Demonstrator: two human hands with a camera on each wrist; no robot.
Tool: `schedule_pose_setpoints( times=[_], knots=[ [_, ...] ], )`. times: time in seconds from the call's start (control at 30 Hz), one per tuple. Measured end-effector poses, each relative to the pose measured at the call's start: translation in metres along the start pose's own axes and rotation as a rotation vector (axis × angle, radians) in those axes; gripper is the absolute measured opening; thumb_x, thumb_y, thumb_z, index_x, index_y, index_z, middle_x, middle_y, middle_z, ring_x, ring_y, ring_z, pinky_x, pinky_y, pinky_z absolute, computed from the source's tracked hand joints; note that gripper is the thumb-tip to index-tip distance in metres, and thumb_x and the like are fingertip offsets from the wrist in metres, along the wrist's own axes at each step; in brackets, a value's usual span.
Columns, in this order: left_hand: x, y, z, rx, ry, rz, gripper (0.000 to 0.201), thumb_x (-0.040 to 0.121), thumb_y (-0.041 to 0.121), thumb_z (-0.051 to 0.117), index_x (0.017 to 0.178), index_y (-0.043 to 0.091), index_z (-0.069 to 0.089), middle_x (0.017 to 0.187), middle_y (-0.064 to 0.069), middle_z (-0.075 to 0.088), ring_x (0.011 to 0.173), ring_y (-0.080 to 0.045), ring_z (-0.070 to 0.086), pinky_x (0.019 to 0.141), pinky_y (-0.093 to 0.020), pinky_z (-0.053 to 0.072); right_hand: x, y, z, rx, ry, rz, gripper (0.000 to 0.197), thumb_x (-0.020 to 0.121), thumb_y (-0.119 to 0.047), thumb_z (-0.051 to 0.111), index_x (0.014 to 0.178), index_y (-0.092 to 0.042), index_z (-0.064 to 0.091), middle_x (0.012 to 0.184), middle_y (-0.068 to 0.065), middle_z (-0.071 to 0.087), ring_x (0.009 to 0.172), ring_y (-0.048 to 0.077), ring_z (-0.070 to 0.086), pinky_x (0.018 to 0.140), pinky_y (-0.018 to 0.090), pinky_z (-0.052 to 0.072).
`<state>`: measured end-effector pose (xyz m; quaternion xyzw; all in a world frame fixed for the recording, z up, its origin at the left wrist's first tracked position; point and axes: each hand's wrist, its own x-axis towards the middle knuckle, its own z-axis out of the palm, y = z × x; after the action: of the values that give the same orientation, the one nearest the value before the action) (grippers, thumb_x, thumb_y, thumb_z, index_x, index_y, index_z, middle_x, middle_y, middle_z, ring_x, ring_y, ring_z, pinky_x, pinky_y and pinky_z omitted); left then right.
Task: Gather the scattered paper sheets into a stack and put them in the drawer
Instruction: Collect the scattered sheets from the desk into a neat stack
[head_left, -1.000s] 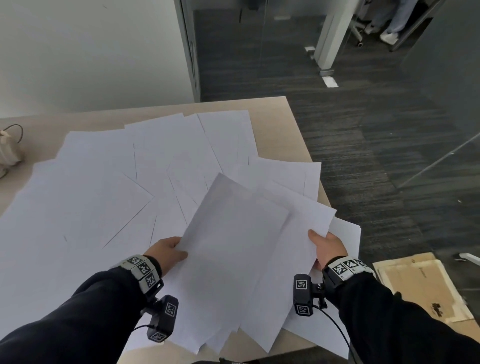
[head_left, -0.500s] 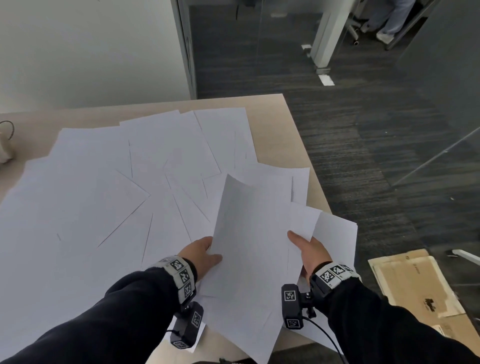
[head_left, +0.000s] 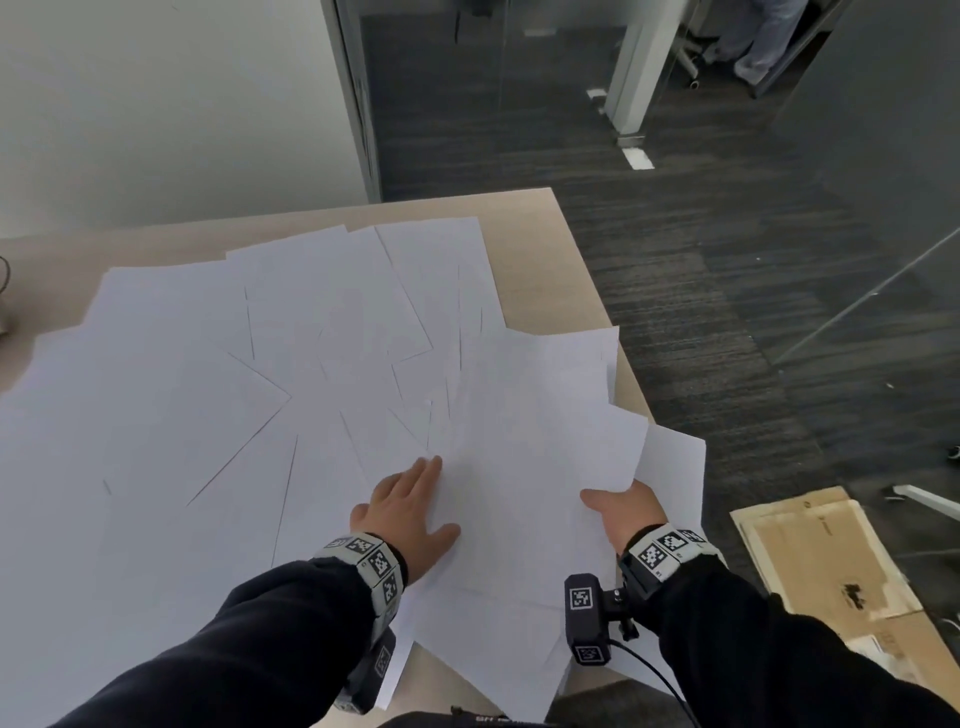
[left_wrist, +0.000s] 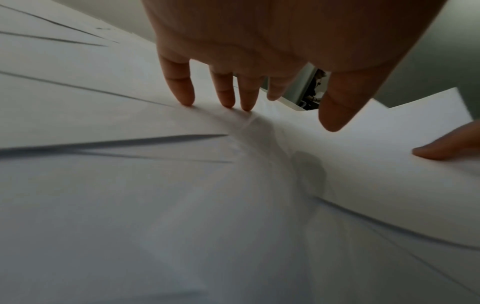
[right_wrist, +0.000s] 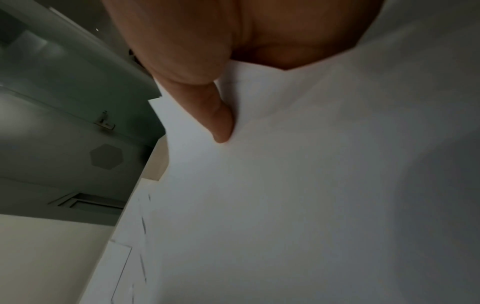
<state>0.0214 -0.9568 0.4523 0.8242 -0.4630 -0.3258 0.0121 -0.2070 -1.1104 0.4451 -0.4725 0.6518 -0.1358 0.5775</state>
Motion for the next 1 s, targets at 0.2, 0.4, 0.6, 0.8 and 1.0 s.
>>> schedule_pose_setpoints(
  times=[0.2,0.4,0.6,0.8,1.0],
  knots=[
    [0.005,0.000,-0.023,-0.062,0.001,-0.119,0.083,0.086,0.065,0.047,0.154,0.037,0.009,0.163,0.014,0.005,0.149,-0.017,0.008,0.116,-0.049,0.021,-0.002,-0.009,-0.039,0.079,0.089,-0.044,0.010,0.087,-0.010,0.067,0.097,-0.009,0.062,0.090,0.007,0.065,0.082,0.024,0.058,0.080,0.031,0.043],
    [0.018,0.025,-0.069,-0.620,0.060,-0.006,0.093,0.078,0.051,0.074,0.153,0.029,0.023,0.153,0.006,0.038,0.140,-0.018,0.037,0.115,-0.040,0.030,-0.017,-0.034,-0.053,0.186,0.002,-0.114,0.010,0.083,-0.013,0.073,0.091,-0.017,0.070,0.097,0.009,0.075,0.091,0.029,0.070,0.090,0.046,0.053],
    [0.013,0.048,-0.120,-1.098,0.040,0.045,0.076,0.056,0.038,0.084,0.126,0.024,0.056,0.111,-0.003,0.073,0.100,-0.028,0.070,0.089,-0.054,0.055,-0.044,-0.084,-0.043,0.244,-0.123,-0.256,0.017,0.081,-0.009,0.075,0.098,-0.012,0.072,0.095,0.009,0.076,0.092,0.030,0.071,0.091,0.048,0.054],
    [-0.005,0.054,-0.126,-1.076,0.142,0.144,0.034,0.078,0.009,0.068,0.106,0.028,0.065,0.099,0.003,0.076,0.094,-0.023,0.072,0.084,-0.046,0.059,-0.047,-0.111,-0.026,0.308,-0.124,-0.381,0.050,0.069,-0.019,0.079,0.117,-0.019,0.063,0.107,0.004,0.074,0.100,0.026,0.070,0.091,0.049,0.054],
    [-0.016,0.048,-0.147,-1.145,0.365,0.166,0.025,0.083,0.002,0.066,0.099,0.021,0.071,0.094,-0.002,0.077,0.091,-0.027,0.072,0.083,-0.045,0.058,-0.059,-0.132,-0.021,0.354,-0.227,-0.428,0.029,0.086,0.004,0.064,0.109,-0.013,0.067,0.103,0.007,0.075,0.093,0.024,0.072,0.077,0.036,0.057]
  ],
)
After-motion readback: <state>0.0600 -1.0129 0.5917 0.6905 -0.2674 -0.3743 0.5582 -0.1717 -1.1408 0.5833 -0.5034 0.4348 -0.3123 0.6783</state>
